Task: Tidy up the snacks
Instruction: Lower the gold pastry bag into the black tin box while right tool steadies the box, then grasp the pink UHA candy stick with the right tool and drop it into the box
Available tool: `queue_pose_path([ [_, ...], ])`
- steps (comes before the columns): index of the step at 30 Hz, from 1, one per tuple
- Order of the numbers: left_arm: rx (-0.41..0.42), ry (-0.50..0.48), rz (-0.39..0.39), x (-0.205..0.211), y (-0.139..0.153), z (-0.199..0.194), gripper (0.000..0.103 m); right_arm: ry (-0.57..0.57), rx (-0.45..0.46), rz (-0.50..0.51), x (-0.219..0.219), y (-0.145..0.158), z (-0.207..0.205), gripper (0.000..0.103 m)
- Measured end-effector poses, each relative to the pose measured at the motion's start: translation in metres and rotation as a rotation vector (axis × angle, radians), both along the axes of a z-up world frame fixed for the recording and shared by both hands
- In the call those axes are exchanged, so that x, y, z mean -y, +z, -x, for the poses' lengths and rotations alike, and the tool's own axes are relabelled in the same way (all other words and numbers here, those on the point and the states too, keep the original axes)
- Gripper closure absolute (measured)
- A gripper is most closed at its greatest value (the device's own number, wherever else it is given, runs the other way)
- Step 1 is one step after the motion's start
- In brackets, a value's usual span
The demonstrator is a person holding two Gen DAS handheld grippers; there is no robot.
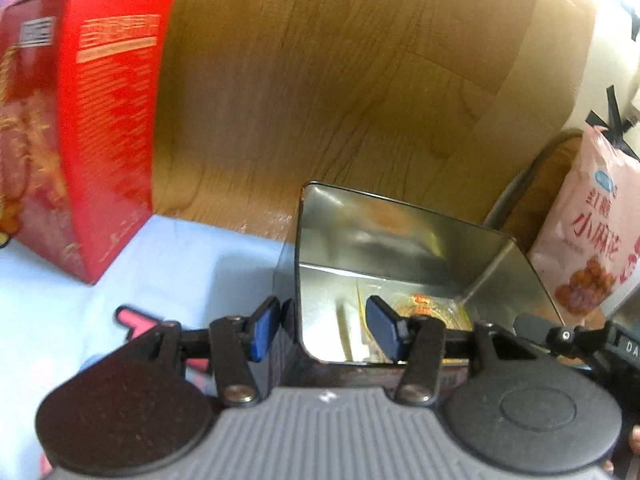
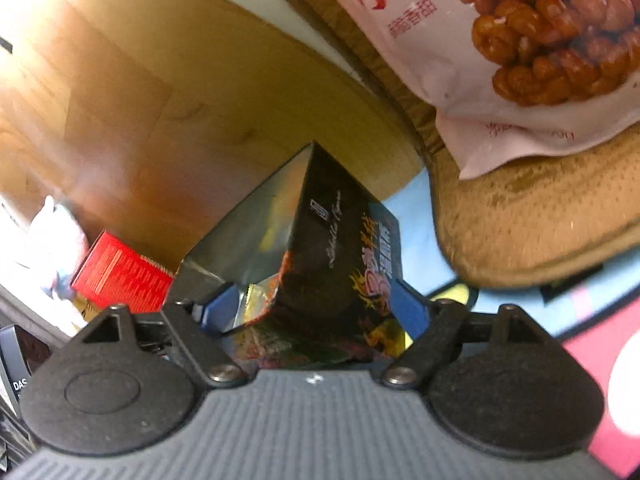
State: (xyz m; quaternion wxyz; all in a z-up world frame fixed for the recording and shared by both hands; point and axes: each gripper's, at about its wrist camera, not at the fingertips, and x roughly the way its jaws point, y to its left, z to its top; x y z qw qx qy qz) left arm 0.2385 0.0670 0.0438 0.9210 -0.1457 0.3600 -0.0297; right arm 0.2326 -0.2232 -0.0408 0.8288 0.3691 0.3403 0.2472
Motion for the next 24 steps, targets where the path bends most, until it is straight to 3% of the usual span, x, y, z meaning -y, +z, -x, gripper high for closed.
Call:
queue_pose_path([
  [3,-0.002,0.004,-0.010,-0.004,0.004,0.018,0.055,0.025,0.000,0.003,-0.005,0.001,0.016,0.018],
  [5,0.006,0.001,-0.004,-0.004,0.003,0.023,0.046,0.034,0.010,-0.002,-0.007,0.004,0.028,0.018],
  [7,0.005,0.015,0.034,-0.007,0.003,0.020,0.043,0.036,0.024,-0.001,-0.009,0.006,0.032,0.017],
  [10,0.006,0.041,0.066,-0.017,0.009,0.027,0.042,0.007,0.020,-0.018,-0.005,0.010,0.031,0.017],
  [12,0.046,0.058,0.083,-0.027,0.012,0.044,0.038,-0.061,0.068,-0.006,0.006,0.022,0.038,0.018],
  [15,0.081,0.085,0.152,-0.046,0.013,0.072,0.037,-0.044,0.151,0.017,0.010,0.032,0.058,0.031],
  [19,0.047,0.074,0.199,-0.055,0.008,0.086,0.038,0.152,0.255,0.168,-0.023,0.044,0.088,0.050],
  [21,0.031,0.063,0.177,-0.051,0.002,0.086,0.038,0.227,0.283,0.238,-0.043,0.044,0.091,0.051],
  [24,-0.023,0.051,0.189,-0.052,-0.010,0.080,0.040,0.239,0.273,0.337,-0.064,0.037,0.080,0.050],
])
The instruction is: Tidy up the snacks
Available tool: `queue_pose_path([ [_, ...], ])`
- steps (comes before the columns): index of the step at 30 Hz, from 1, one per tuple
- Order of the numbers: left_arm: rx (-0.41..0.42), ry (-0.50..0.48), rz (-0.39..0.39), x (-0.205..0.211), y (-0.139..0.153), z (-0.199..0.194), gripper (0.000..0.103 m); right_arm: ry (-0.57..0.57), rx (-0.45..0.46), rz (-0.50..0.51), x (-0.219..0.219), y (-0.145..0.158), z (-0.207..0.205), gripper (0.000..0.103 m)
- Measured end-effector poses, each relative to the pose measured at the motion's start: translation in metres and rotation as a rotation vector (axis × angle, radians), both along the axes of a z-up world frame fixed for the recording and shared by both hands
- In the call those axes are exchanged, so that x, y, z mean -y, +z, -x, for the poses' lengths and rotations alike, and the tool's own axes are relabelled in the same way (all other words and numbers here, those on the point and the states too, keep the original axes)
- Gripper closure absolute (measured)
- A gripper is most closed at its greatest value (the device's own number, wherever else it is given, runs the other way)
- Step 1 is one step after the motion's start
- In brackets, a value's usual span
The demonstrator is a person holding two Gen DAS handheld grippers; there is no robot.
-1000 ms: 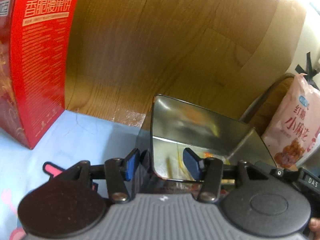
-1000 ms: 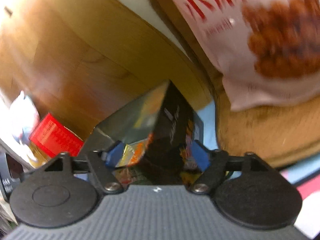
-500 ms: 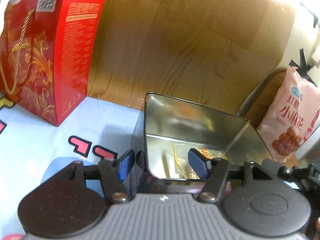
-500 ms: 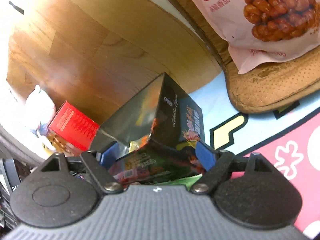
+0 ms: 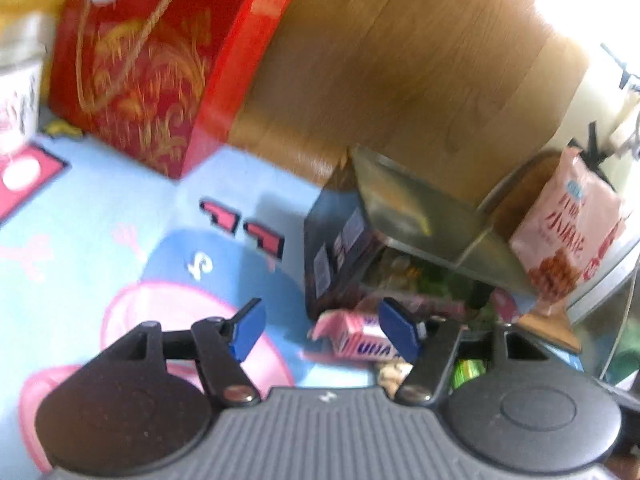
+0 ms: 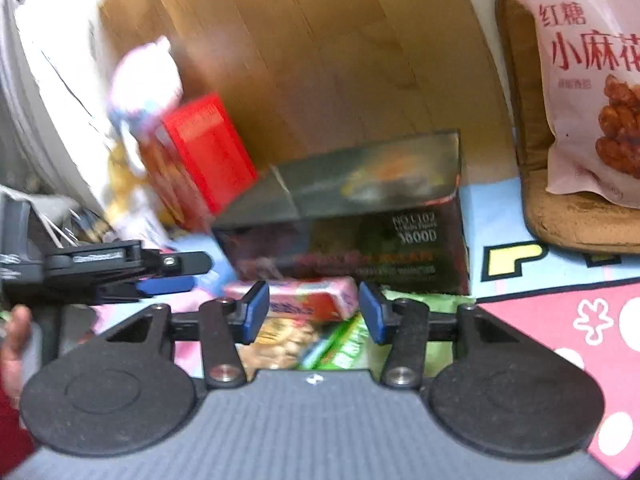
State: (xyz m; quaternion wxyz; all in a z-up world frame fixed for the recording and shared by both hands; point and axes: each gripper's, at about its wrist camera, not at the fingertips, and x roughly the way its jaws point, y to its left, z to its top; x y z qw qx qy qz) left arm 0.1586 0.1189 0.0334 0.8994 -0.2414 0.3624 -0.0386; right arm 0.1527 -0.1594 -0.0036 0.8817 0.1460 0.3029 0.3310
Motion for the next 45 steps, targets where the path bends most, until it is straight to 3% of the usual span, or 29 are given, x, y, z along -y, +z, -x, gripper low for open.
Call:
queue_pose_path([
  [4,-0.026,-0.032,0.011,0.006,-0.016,-0.008,0.046,-0.012,-0.023,0.050,-0.005,-0.008,-0.014,0.049],
  [7,-0.012,-0.071,0.047,0.009,-0.019,-0.009,0.071,0.019,-0.012,0.077,-0.012,-0.005,-0.014,0.050],
  [8,-0.017,-0.086,0.057,0.011,-0.018,-0.007,0.074,0.048,-0.019,0.080,-0.018,-0.008,-0.013,0.053],
  [11,-0.024,-0.071,0.028,0.013,-0.009,0.004,0.074,0.060,0.022,0.130,-0.031,-0.009,-0.002,0.057],
  [14,0.001,-0.059,0.042,0.010,0.003,0.018,0.074,0.056,0.043,0.097,-0.030,-0.006,0.010,0.058],
  [19,0.130,-0.052,0.000,0.017,0.045,0.030,0.076,0.042,0.143,0.073,-0.025,0.015,0.030,0.059],
  [24,0.236,-0.073,-0.051,0.032,0.077,-0.002,0.076,-0.034,0.244,0.043,-0.015,0.042,0.015,0.059],
  [31,0.161,-0.076,-0.123,0.055,0.054,-0.057,0.071,-0.102,0.160,0.062,-0.011,0.022,-0.037,0.053],
  [34,0.161,-0.068,-0.118,0.051,0.050,-0.049,0.071,-0.149,0.140,0.020,0.004,0.017,-0.039,0.045],
  [38,0.219,-0.053,-0.063,0.034,0.058,-0.014,0.070,-0.252,0.133,-0.115,0.051,0.010,-0.021,0.045],
  [41,0.199,-0.081,-0.039,0.030,0.053,0.007,0.070,-0.303,0.036,-0.173,0.080,-0.012,-0.016,0.045],
  [45,0.102,-0.138,-0.056,0.044,0.028,0.016,0.070,-0.283,-0.153,-0.224,0.086,-0.049,-0.017,0.045],
])
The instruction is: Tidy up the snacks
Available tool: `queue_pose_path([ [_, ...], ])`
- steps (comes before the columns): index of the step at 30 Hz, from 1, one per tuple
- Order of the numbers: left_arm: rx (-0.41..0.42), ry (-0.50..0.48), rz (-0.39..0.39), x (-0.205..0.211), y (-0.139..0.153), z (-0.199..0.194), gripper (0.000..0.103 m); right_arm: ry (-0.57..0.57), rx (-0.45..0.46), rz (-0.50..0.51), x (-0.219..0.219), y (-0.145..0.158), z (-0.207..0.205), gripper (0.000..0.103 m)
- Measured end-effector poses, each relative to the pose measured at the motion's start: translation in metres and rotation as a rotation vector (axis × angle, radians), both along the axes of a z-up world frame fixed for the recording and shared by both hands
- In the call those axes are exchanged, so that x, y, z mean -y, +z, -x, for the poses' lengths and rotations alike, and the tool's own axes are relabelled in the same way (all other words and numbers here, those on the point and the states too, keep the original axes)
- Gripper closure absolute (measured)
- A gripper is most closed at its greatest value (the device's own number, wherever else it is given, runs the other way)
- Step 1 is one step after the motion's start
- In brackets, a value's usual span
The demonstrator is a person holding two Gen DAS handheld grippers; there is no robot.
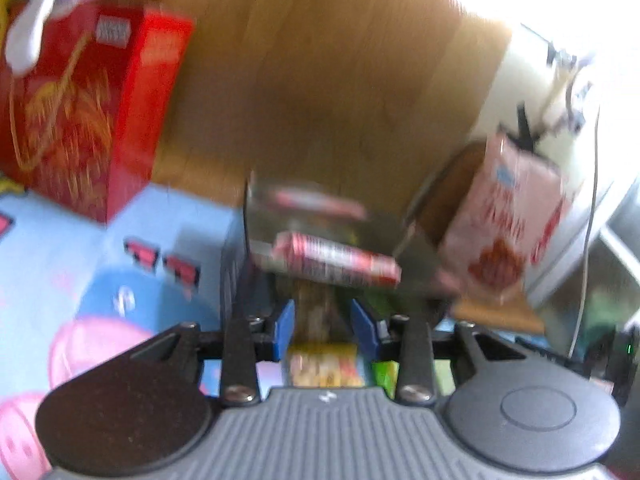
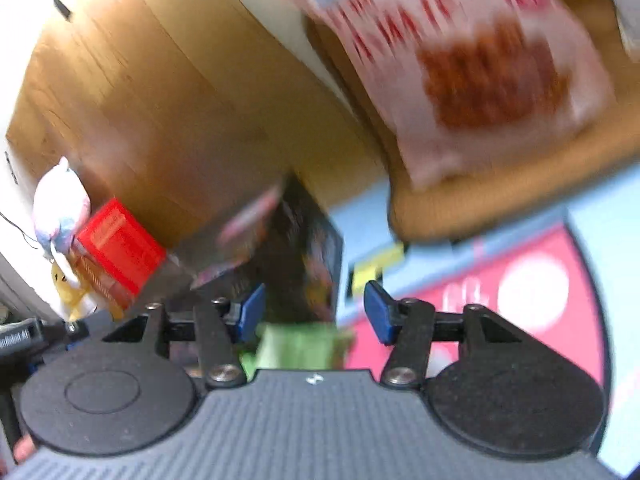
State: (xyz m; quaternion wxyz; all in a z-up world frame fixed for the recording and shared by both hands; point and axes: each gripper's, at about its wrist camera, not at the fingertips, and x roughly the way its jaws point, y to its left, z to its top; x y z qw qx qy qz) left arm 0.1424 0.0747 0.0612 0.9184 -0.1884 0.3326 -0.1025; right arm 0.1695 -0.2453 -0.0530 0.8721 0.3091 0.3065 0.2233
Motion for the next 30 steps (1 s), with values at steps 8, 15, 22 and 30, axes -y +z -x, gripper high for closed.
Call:
queue_pose_path([
  [8,-0.147,-0.049,-0.007,0.013,-0.036,0.001,0.073,0.244,0.057,0.155,-0.081,0.003,0.038,0.045],
  [15,-0.148,0.011,0.071,-0.026,-0.034,0.048,0.073,0.312,0.086,0.164,-0.100,0.005,0.067,0.044],
  [22,-0.053,0.095,0.109,-0.058,-0.012,0.082,0.072,0.110,0.203,0.269,-0.081,0.029,0.092,0.029],
  [30,-0.019,0.031,0.189,-0.060,-0.010,0.106,0.072,0.311,0.278,0.160,-0.089,0.051,0.129,0.032],
])
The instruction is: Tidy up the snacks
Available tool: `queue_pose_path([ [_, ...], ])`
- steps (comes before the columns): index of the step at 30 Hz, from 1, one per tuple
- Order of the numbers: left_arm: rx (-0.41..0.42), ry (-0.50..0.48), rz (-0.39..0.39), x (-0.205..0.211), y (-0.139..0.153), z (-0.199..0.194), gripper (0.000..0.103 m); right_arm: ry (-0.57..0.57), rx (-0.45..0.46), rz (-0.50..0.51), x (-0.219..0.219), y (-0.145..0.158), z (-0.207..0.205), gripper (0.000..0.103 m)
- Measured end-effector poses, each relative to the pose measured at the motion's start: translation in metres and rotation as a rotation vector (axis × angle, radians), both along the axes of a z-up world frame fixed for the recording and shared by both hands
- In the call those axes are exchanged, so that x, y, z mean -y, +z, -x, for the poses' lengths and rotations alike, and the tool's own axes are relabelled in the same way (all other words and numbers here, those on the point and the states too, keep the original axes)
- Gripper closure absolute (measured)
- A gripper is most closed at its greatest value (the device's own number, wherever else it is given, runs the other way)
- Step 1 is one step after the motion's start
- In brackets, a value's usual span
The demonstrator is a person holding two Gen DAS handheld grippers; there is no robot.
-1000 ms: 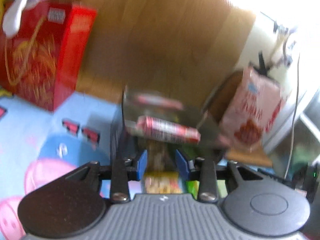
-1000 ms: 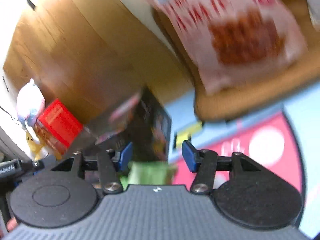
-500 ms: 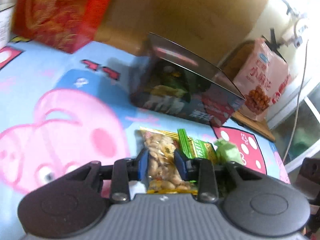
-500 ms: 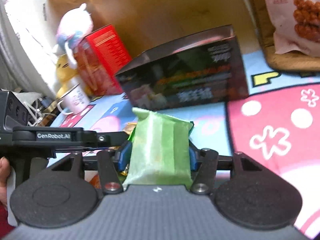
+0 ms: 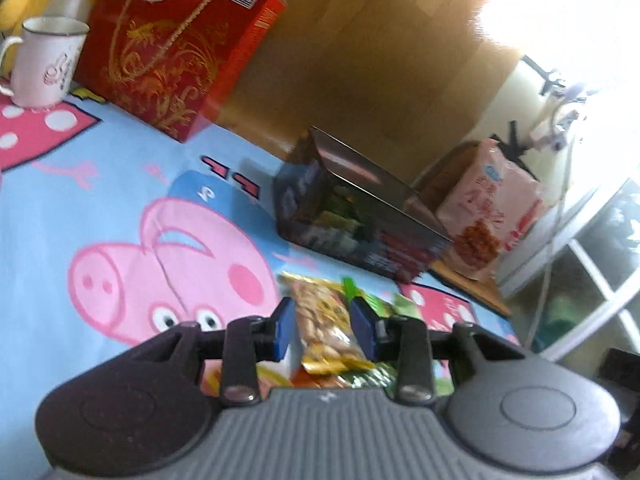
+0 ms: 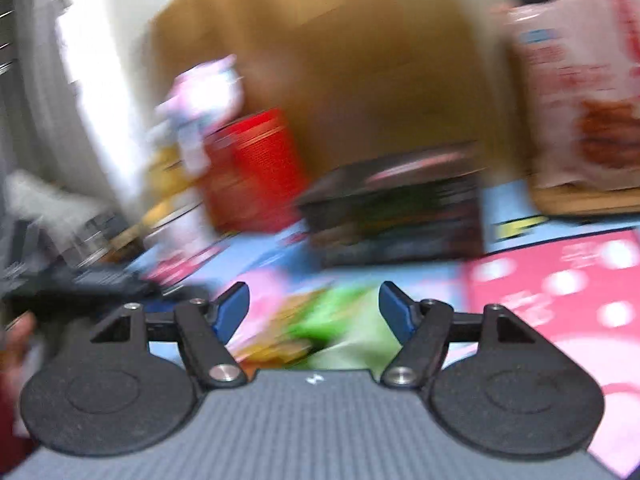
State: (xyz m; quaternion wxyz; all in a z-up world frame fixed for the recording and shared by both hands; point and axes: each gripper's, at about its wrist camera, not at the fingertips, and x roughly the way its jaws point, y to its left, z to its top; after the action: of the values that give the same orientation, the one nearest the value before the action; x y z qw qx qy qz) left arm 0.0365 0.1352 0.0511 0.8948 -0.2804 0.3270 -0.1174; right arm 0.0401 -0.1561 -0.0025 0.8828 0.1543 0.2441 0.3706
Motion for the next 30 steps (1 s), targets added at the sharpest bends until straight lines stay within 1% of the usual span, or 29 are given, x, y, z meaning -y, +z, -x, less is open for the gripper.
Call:
queue_pose_path([
  [1,-0.001,-0.011,0.011,0.001,-0.001,0.002,0.072,0.060,-0.019,0.004,-0.008,-0.002,0.002,0.035],
  [2,-0.004,-0.023,0.024,0.001,-0.002,0.004,0.072,0.108,-0.040,0.014,-0.018,-0.004,0.001,0.037],
  [3,-0.006,-0.033,0.035,0.001,-0.003,0.006,0.072,0.149,-0.060,0.039,-0.029,-0.008,-0.001,0.037],
  [4,-0.006,-0.047,0.047,0.002,-0.004,0.007,0.072,0.163,-0.069,0.074,-0.038,-0.011,-0.003,0.037],
  [6,-0.013,-0.064,0.054,0.005,-0.006,0.007,0.072,0.132,-0.073,0.155,-0.053,-0.018,-0.011,0.036],
  [8,-0.035,-0.080,0.047,0.012,-0.010,0.002,0.072,0.097,-0.034,0.194,-0.061,-0.021,-0.017,0.035],
  [11,-0.073,-0.122,0.042,0.028,-0.018,-0.010,0.070,0.040,0.017,0.288,-0.070,-0.023,-0.020,0.035],
  [14,-0.077,-0.116,-0.008,0.039,-0.022,-0.016,0.069,-0.004,0.025,0.334,-0.068,-0.027,-0.024,0.035],
  [16,-0.067,-0.097,-0.035,0.039,-0.023,-0.018,0.070,-0.022,0.000,0.326,-0.061,-0.030,-0.028,0.035],
  [19,-0.070,-0.065,-0.057,0.034,-0.020,-0.022,0.068,0.025,0.004,0.285,-0.054,-0.028,-0.024,0.035],
  [21,-0.079,-0.052,-0.062,0.032,-0.019,-0.027,0.061,0.054,0.024,0.303,-0.062,-0.025,-0.020,0.033],
  [22,-0.082,-0.042,-0.068,0.032,-0.018,-0.029,0.053,0.059,0.042,0.322,-0.069,-0.025,-0.020,0.030],
  [23,-0.084,-0.035,-0.076,0.032,-0.017,-0.031,0.044,0.067,0.056,0.341,-0.076,-0.025,-0.020,0.029],
  [25,-0.093,-0.036,-0.102,0.036,-0.017,-0.039,0.036,0.077,0.072,0.370,-0.086,-0.028,-0.023,0.028],
  [26,-0.104,-0.050,-0.111,0.039,-0.020,-0.045,0.036,0.084,0.072,0.376,-0.089,-0.031,-0.025,0.028],
  [27,-0.127,-0.068,-0.105,0.041,-0.024,-0.051,0.038,0.091,0.066,0.373,-0.092,-0.033,-0.029,0.028],
  [28,-0.112,-0.067,-0.091,0.042,-0.028,-0.054,0.038,0.097,0.056,0.363,-0.094,-0.035,-0.033,0.028],
  [30,-0.114,-0.064,-0.100,0.044,-0.028,-0.055,0.049,0.102,0.061,0.354,-0.097,-0.035,-0.036,0.034],
])
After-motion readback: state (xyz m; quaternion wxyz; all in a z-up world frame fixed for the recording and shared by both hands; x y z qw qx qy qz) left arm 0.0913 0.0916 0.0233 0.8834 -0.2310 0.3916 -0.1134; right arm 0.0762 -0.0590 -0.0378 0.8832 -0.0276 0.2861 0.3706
